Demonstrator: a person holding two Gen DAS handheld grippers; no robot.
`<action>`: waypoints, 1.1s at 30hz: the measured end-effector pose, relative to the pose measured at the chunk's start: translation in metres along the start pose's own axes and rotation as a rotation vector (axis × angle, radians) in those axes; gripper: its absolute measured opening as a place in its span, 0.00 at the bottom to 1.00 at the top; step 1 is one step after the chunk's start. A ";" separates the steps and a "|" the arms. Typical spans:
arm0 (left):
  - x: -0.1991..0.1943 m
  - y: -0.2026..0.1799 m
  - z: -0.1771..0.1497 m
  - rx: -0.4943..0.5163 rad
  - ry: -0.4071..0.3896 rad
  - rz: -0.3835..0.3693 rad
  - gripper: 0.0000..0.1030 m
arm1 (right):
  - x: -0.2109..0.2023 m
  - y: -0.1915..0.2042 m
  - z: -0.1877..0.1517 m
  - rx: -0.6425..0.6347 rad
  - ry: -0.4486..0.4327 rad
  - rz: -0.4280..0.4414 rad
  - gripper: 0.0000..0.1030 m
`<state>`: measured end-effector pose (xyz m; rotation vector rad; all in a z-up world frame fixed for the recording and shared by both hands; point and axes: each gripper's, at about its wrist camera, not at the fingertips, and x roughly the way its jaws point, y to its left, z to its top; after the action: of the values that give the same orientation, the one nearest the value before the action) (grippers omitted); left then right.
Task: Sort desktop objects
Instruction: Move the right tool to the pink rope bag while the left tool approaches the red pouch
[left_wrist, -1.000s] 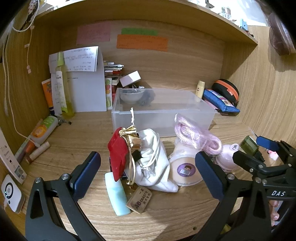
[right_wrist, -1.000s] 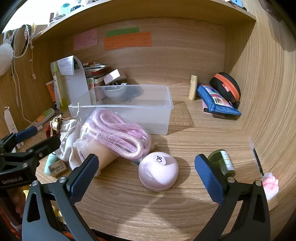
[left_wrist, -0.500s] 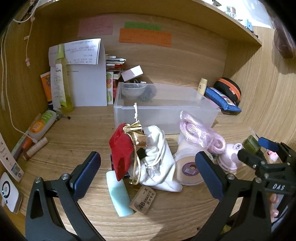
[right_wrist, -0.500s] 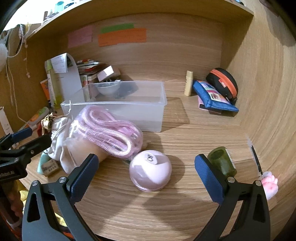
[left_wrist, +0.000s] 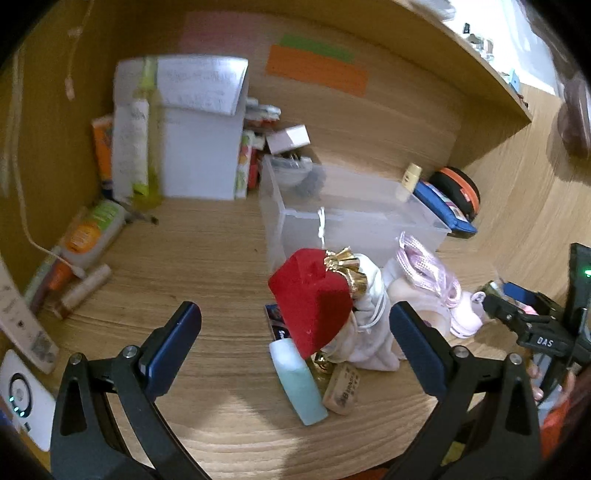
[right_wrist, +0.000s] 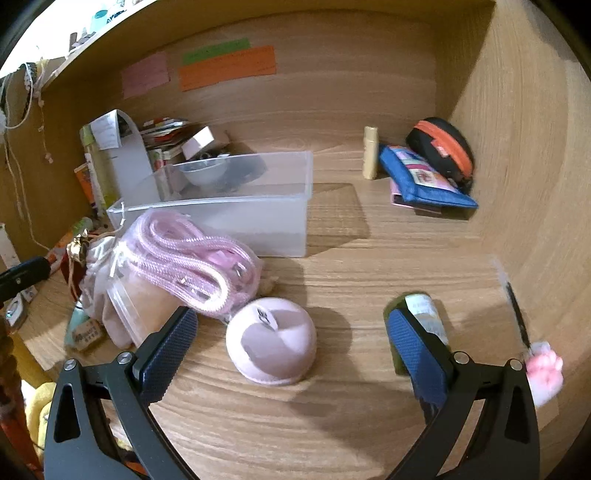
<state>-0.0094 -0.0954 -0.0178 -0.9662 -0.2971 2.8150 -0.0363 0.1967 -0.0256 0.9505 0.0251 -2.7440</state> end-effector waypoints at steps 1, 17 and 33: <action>0.006 0.002 0.002 -0.005 0.030 -0.022 1.00 | 0.003 0.000 0.006 -0.005 0.009 0.036 1.00; 0.053 0.004 0.011 -0.009 0.116 -0.076 1.00 | 0.046 0.073 0.038 -0.150 0.095 0.222 1.00; 0.053 0.022 0.020 -0.079 0.131 -0.174 0.51 | 0.061 0.081 0.054 -0.257 0.118 0.115 0.61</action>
<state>-0.0652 -0.1082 -0.0389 -1.0790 -0.4547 2.5881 -0.0969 0.1000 -0.0158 1.0039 0.3254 -2.5010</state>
